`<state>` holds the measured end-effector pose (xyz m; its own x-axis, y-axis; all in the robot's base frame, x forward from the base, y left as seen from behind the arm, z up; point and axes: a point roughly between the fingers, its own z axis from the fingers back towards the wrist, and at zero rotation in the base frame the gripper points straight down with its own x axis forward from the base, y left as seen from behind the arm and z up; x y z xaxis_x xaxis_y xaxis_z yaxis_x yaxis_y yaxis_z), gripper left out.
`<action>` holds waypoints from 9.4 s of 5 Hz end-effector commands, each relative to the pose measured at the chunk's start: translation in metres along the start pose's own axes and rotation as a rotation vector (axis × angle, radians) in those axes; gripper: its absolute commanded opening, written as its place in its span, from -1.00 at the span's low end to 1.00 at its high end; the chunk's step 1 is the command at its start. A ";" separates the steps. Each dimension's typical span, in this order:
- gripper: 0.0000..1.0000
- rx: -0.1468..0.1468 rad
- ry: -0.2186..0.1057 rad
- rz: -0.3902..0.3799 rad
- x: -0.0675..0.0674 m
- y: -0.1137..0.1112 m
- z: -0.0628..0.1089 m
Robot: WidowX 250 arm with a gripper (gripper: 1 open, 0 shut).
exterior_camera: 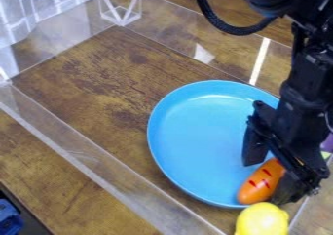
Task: Move the carrot to the left side
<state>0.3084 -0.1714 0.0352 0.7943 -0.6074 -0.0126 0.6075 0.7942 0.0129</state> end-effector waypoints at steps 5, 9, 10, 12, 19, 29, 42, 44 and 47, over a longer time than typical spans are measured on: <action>1.00 -0.012 -0.057 0.028 0.009 0.020 0.000; 1.00 -0.100 -0.115 0.057 0.015 0.011 -0.015; -1.00 -0.098 -0.111 0.055 0.014 0.012 -0.016; -1.00 -0.089 -0.085 0.052 0.011 0.015 0.001; -1.00 -0.072 -0.041 0.024 0.001 0.021 0.048; -1.00 -0.149 -0.052 -0.012 -0.016 0.023 0.074; -1.00 -0.070 0.074 0.003 -0.031 0.017 -0.010; -1.00 -0.061 0.079 -0.006 -0.032 0.017 -0.005; -1.00 -0.023 0.068 -0.027 -0.035 0.018 0.025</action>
<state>0.2854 -0.1311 0.0372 0.7721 -0.6160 -0.1561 0.6196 0.7844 -0.0305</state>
